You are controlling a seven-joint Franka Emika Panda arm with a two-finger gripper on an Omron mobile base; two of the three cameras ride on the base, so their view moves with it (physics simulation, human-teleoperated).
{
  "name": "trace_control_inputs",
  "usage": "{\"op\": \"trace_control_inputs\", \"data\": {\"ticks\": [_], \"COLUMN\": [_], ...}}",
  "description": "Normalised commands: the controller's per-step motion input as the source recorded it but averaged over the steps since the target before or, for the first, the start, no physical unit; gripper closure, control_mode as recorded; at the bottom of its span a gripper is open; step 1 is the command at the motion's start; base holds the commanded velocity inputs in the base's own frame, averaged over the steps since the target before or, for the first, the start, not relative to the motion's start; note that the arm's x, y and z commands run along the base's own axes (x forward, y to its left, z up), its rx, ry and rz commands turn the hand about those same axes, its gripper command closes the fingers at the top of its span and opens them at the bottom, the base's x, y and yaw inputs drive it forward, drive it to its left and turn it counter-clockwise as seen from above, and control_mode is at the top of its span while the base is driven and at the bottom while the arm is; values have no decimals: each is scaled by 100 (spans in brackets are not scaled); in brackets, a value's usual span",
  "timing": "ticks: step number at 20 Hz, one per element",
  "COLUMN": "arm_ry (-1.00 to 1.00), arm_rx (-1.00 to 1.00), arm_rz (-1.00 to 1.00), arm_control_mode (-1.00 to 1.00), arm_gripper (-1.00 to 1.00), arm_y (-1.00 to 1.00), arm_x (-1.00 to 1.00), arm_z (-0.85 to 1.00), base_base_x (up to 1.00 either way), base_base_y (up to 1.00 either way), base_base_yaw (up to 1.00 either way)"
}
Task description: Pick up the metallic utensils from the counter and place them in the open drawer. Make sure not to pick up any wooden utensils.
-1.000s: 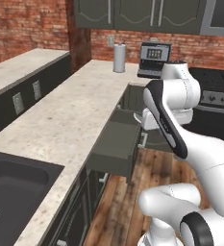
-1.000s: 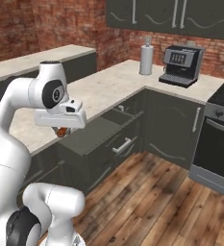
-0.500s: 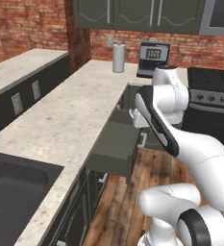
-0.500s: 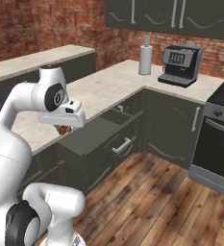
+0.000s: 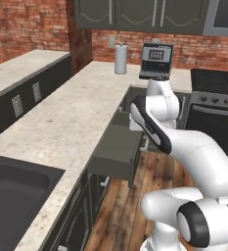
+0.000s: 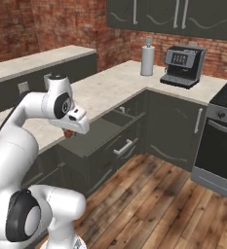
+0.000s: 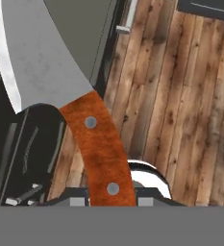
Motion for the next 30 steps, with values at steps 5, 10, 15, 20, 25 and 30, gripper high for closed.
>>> {"op": "trace_control_inputs", "data": {"ticks": [5, 10, 15, 20, 25, 30], "arm_ry": [1, 0, -7, -3, 0, 1], "arm_rx": [6, 10, 10, 3, 0, 0], "arm_rz": [-32, -20, -2, 0, 0, 0], "arm_control_mode": [-100, -100, -100, -100, -100, -100], "arm_gripper": [100, 100, 100, 100, 100, 100], "arm_y": [-2, -2, -1, 0, -4, -19], "arm_x": [42, 29, 43, 66, 69, 75], "arm_z": [-42, -38, -32, -34, -36, -38], "base_base_x": [0, 0, 0, 0, 0, 0], "base_base_y": [0, 0, 0, 0, 0, 0], "base_base_yaw": [0, 0, 0, 0, 0, 0]}}
